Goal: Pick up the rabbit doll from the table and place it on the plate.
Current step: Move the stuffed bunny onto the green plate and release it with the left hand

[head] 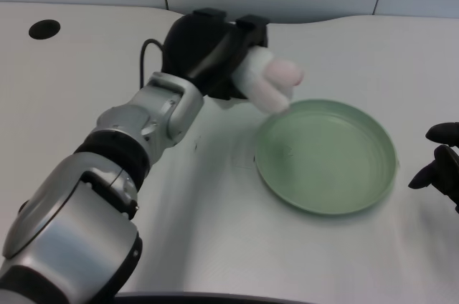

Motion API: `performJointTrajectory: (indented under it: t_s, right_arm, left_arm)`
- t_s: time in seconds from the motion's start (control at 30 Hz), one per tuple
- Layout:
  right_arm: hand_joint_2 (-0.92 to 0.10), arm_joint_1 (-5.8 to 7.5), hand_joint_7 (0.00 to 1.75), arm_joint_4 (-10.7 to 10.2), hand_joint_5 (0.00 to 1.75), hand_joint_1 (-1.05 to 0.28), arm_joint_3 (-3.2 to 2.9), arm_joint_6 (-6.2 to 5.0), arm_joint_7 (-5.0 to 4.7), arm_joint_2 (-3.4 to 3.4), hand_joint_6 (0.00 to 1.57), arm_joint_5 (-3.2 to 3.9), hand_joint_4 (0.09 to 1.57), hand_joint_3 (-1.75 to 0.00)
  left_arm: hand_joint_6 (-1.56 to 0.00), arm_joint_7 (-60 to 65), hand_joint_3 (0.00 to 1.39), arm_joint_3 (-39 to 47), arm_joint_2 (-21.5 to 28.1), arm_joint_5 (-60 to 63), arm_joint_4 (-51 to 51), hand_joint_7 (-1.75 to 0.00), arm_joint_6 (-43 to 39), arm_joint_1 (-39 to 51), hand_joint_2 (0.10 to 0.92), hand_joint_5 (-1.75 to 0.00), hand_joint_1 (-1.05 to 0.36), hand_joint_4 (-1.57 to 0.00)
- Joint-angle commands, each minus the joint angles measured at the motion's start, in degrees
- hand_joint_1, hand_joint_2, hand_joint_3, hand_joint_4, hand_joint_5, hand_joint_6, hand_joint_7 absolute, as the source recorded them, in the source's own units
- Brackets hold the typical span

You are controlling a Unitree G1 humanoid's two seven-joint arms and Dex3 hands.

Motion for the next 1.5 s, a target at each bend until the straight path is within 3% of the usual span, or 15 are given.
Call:
performJointTrajectory:
  t_s: [0.03, 0.13, 0.27, 0.37, 0.43, 0.6, 0.77, 0.87, 0.97, 1.07, 1.2, 1.27, 1.43, 1.47, 1.5]
  right_arm:
    - [-0.92, -0.13, 1.5, 0.68, 1.75, -0.35, -0.69, 0.53, -0.23, -0.9, 0.16, 0.62, 0.26, -0.51]
    - [-0.92, -0.4, 1.48, 1.2, 1.75, -0.35, -0.46, 0.0, 0.63, -0.96, 0.15, 0.52, 0.26, -0.5]
    - [-0.92, -0.54, 1.49, 0.76, 1.75, -0.34, -0.23, 1.21, 0.23, -0.82, 0.15, 0.72, 0.26, -0.51]
    - [-0.92, -0.63, 1.5, 0.55, 1.75, -0.33, -0.08, 1.47, -0.17, -0.68, 0.15, 0.4, 0.27, -0.52]
    - [-0.92, -0.76, 1.51, 0.98, 1.75, -0.32, 0.19, 0.64, 0.57, -0.7, 0.14, 0.1, 0.28, -0.54]
    - [-0.92, -1.08, 1.52, 1.64, 1.75, -0.32, 0.4, 0.04, 0.92, -0.51, 0.13, -0.14, 0.29, -0.54]
    - [-0.92, -1.1, 1.56, 1.44, 1.75, -0.31, 0.73, 0.3, 0.58, -0.45, 0.13, -0.31, 0.29, -0.53]
    - [-0.92, -0.84, 1.59, 1.86, 1.75, -0.31, 1.33, -1.94, 1.09, -0.43, 0.14, -1.45, 0.28, -0.54]
    - [-0.92, -0.83, 1.59, 2.95, 1.75, -0.31, 1.72, -4.14, 2.14, -0.4, 0.13, -1.74, 0.28, -0.55]
    - [-0.92, -0.51, 1.6, 2.58, 1.75, -0.31, 2.08, -4.18, 2.04, -0.28, 0.15, -1.54, 0.28, -0.54]
    - [-0.92, -0.35, 1.59, 2.31, 1.75, -0.31, 2.33, -4.2, 1.86, -0.21, 0.16, -1.66, 0.28, -0.53]
    - [-0.92, -0.28, 1.59, 2.31, 1.75, -0.31, 2.43, -4.72, 1.9, -0.1, 0.17, -1.84, 0.28, -0.52]
    - [-0.92, -0.24, 1.58, 2.52, 1.75, -0.31, 2.51, -5.53, 2.36, 0.0, 0.19, -2.09, 0.3, -0.51]
    - [-0.92, -0.18, 1.58, 2.5, 1.75, -0.3, 2.55, -5.85, 2.41, 0.05, 0.19, -2.22, 0.3, -0.52]
    - [-0.92, -0.19, 1.57, 2.57, 1.75, -0.3, 2.55, -5.94, 2.45, 0.07, 0.19, -2.24, 0.3, -0.52]
  left_arm:
    - [-0.67, -1.03, 0.02, -0.51, -1.05, 0.33, -0.25, -1.75, 0.0, -2.56, 0.855, -1.75, -0.18, -0.97]
    - [-0.61, -4.97, 0.02, -0.68, -3.28, -0.31, 0.04, -1.69, -0.87, -3.52, 0.848, -1.75, -0.2, -0.96]
    - [-0.67, -8.88, 0.01, -2.12, -6.82, 0.44, 0.33, -1.74, -1.01, -4.27, 0.834, -1.75, -0.25, -0.95]
    - [-0.65, -11.34, 0.01, -2.98, -8.43, 0.76, 0.5, -1.75, -0.56, -4.7, 0.838, -1.75, -0.27, -0.94]
    - [-0.65, -12.29, 0.02, -3.61, -9.63, 0.93, 0.63, -1.75, -0.82, -4.83, 0.848, -1.75, -0.24, -0.94]
    - [-0.7, -13.87, 0.02, -4.94, -11.74, 1.96, 0.89, -1.75, -0.54, -5.18, 0.84, -1.75, -0.21, -0.95]
    - [-0.8, -16.37, 0.0, -5.42, -13.11, 1.92, 1.05, -1.06, 0.07, -5.06, 0.823, -1.73, -0.32, -0.87]
    - [-0.83, -16.61, 0.0, -5.93, -13.44, 2.19, 1.33, -0.91, 0.58, -4.08, 0.825, -1.68, -0.34, -0.87]
    - [-0.8, -16.46, 0.0, -6.37, -13.55, 2.48, 1.52, -1.0, 1.1, -3.65, 0.826, -1.74, -0.34, -0.85]
    - [-0.77, -17.54, 0.01, -6.66, -13.16, 2.43, 1.61, -1.02, 0.79, -3.53, 0.847, -1.71, -0.36, -0.82]
    - [-0.75, -17.81, 0.01, -7.22, -13.06, 2.88, 1.77, -1.0, 1.2, -3.46, 0.854, -1.53, -0.36, -0.81]
    - [-0.69, -18.06, 0.01, -7.66, -13.16, 3.35, 1.9, -1.14, 2.21, -3.6, 0.864, -1.58, -0.35, -0.76]
    - [-0.66, -17.45, 0.0, -8.48, -13.49, 4.12, 2.02, -1.09, 4.86, -3.46, 0.862, -1.6, -0.37, -0.75]
    - [-0.52, -17.72, 0.01, -8.68, -13.47, 4.33, 2.07, -1.13, 5.3, -3.45, 0.875, -1.45, -0.42, -0.53]
    - [-0.43, -17.75, 0.01, -9.35, -13.55, 5.01, 2.17, -1.15, 6.35, -3.47, 0.882, -1.36, -0.45, -0.42]
